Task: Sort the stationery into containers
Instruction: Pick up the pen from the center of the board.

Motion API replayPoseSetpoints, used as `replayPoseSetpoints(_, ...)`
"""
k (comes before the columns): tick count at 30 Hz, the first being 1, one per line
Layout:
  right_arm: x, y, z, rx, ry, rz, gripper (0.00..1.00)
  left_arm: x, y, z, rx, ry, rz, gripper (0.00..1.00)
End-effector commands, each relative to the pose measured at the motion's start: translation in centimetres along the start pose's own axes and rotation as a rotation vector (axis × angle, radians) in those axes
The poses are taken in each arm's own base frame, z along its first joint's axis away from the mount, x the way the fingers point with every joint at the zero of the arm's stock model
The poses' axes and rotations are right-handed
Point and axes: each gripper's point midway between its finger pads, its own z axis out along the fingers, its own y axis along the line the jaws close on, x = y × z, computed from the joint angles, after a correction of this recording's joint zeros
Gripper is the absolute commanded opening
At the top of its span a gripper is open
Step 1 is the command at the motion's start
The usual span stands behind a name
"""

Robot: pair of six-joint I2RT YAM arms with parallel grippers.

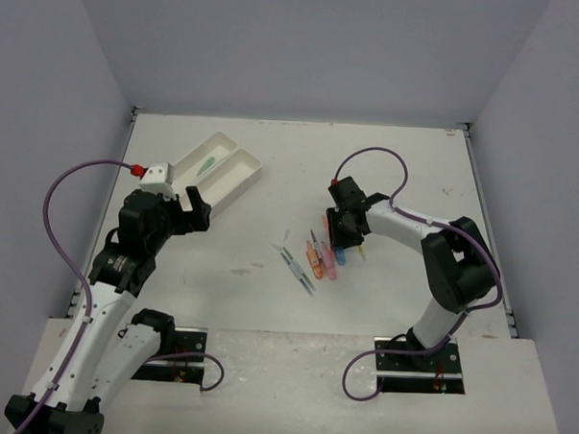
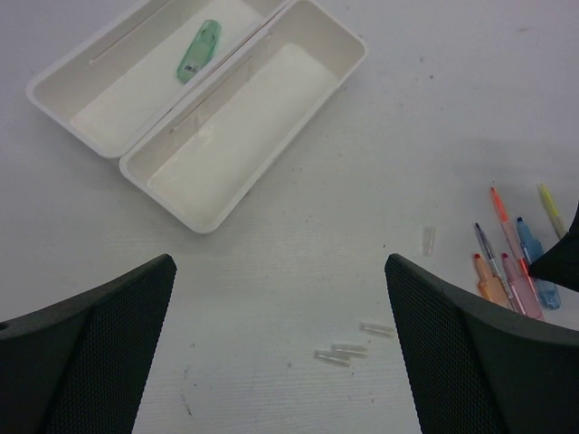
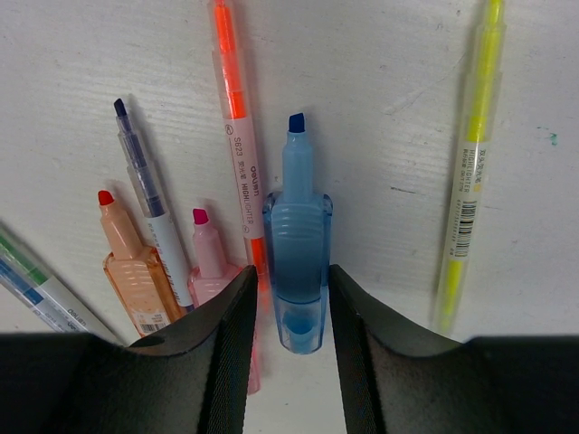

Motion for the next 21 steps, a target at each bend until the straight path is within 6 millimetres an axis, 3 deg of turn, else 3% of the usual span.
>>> replayPoseSetpoints(1,0.1,0.2,-0.6,-0.006,-0.015,0.007,0.39,-0.7,-0.6,0.1,0.031,-0.032,0.028,1.0)
replayPoseSetpoints(21,0.0,-0.1,-1.3,-0.034,-0.039,0.035,0.4,-0.3,-1.7,0.1,0.076,-0.016,0.045,1.0)
